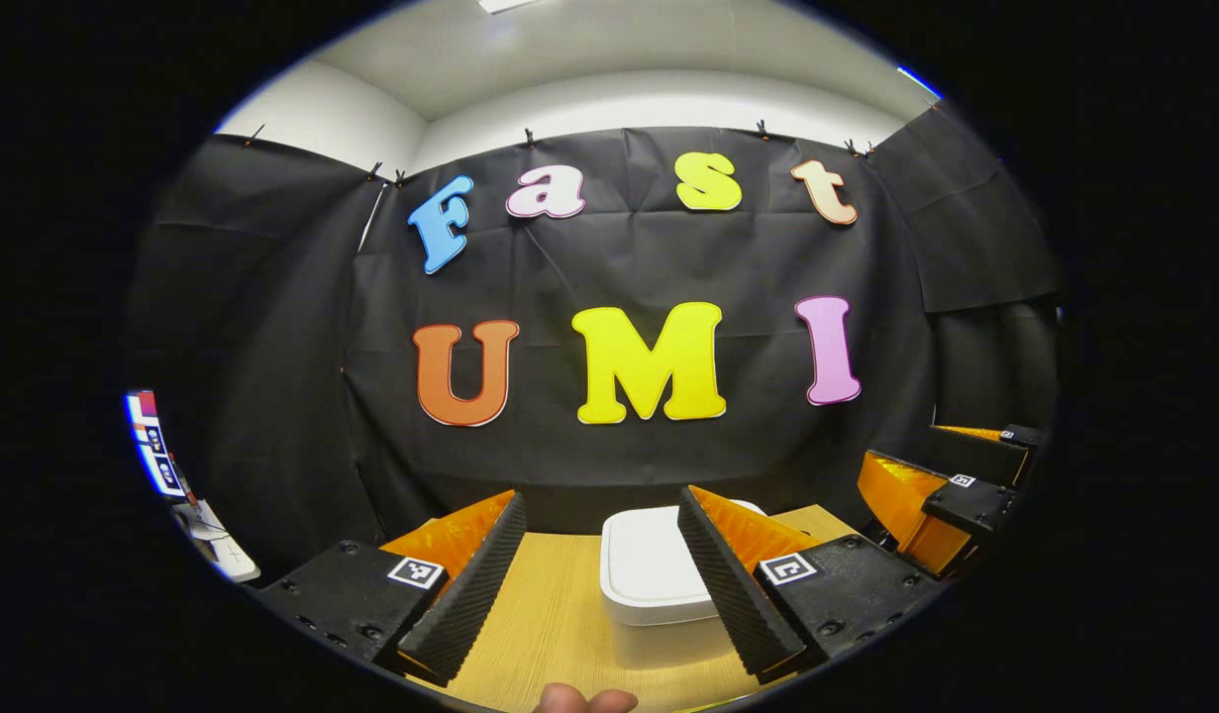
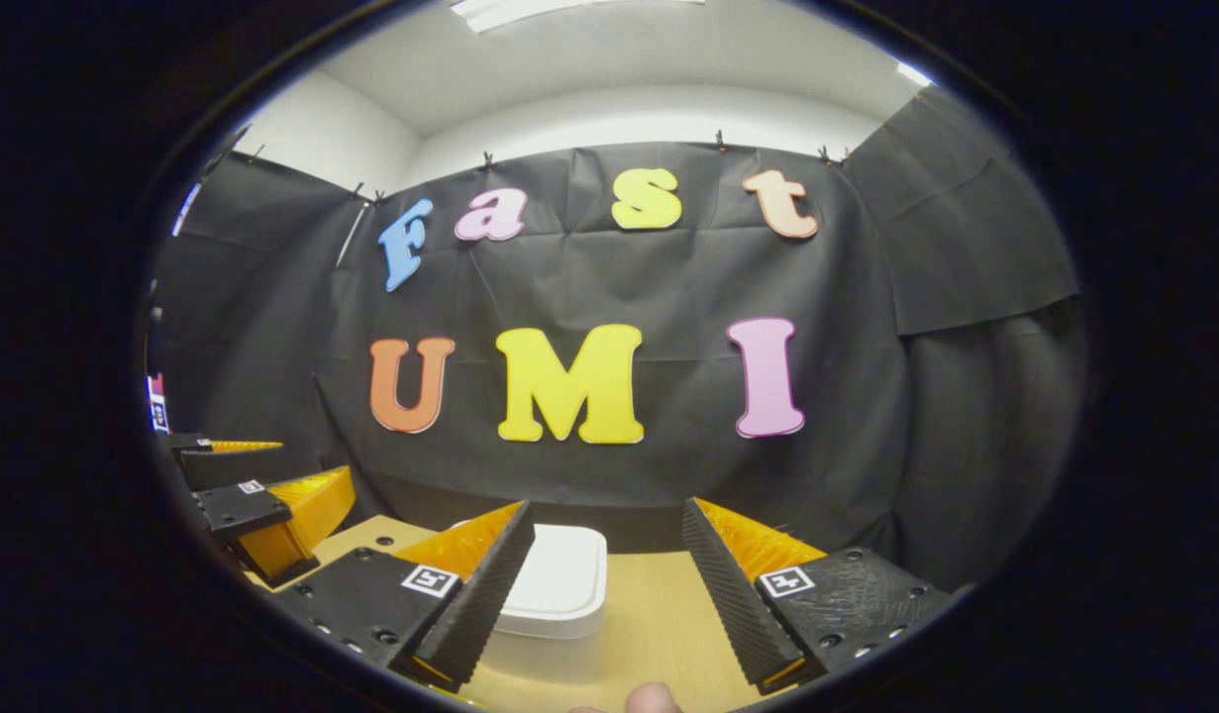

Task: Press the lid of the desktop garbage bin to open it, pick up the crumpled paper on the desktop and throw it into the bin, then pick up the pop can on the desktop and drop it into the bin, and finally close the garbage bin lid.

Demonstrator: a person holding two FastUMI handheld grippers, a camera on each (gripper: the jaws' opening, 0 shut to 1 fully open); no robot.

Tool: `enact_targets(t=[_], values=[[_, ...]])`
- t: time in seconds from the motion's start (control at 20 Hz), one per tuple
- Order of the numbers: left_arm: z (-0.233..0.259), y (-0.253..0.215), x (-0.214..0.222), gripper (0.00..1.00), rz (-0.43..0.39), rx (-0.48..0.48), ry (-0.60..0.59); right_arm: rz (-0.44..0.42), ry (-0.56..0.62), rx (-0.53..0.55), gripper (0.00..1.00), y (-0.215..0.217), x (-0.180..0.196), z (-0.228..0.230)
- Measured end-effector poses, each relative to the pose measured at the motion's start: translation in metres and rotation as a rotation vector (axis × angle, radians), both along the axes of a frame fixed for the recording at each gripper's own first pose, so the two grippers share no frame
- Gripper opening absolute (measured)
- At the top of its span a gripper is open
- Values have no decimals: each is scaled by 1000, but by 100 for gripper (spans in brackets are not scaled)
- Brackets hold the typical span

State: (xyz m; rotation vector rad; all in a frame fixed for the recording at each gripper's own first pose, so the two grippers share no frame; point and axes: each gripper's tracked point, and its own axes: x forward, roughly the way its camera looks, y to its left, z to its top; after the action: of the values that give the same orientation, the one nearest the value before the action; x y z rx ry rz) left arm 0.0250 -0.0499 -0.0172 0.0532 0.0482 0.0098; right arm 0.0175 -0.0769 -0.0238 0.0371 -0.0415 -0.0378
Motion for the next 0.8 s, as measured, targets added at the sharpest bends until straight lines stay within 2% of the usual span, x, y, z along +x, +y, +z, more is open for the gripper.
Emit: enact_targets(t=[0.8], values=[[3, -7, -4, 99, 2, 4, -10, -4, 0, -6, 95, -1, -4, -4]])
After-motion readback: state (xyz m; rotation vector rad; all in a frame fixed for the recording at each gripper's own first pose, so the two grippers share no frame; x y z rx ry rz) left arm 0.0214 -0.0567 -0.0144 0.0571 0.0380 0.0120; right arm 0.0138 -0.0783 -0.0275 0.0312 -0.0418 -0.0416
